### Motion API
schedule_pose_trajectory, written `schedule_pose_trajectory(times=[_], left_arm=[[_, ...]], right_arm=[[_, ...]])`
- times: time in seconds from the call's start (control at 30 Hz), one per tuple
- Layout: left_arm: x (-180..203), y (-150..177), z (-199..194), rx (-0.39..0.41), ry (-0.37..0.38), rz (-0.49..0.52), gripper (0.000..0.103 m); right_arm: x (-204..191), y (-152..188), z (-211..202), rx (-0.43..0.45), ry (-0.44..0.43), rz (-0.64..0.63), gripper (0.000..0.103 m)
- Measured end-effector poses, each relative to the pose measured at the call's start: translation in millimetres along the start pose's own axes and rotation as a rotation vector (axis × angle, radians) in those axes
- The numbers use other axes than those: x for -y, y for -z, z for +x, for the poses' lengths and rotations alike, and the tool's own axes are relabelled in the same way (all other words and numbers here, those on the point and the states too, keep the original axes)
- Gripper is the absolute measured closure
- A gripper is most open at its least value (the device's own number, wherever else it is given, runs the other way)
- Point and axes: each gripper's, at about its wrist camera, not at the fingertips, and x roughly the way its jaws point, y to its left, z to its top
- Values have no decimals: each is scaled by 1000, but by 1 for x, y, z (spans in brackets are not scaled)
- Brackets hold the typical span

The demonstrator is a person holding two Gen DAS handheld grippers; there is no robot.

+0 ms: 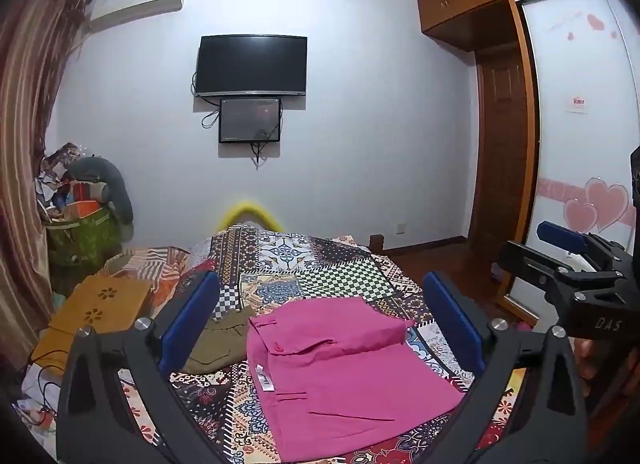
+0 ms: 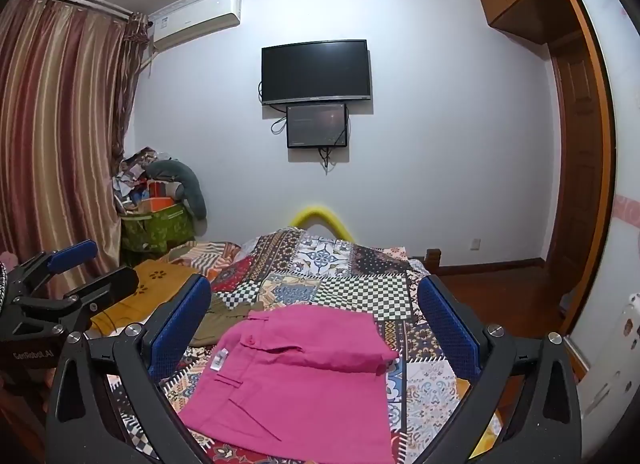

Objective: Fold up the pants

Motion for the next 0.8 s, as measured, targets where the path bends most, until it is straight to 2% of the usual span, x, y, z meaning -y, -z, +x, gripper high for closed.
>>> schedule_pose_trajectory(times=[0.8], left_arm=[[6, 7, 4, 0, -27, 3, 0]], right_arm=[[1, 2, 5, -17, -14, 8, 0]])
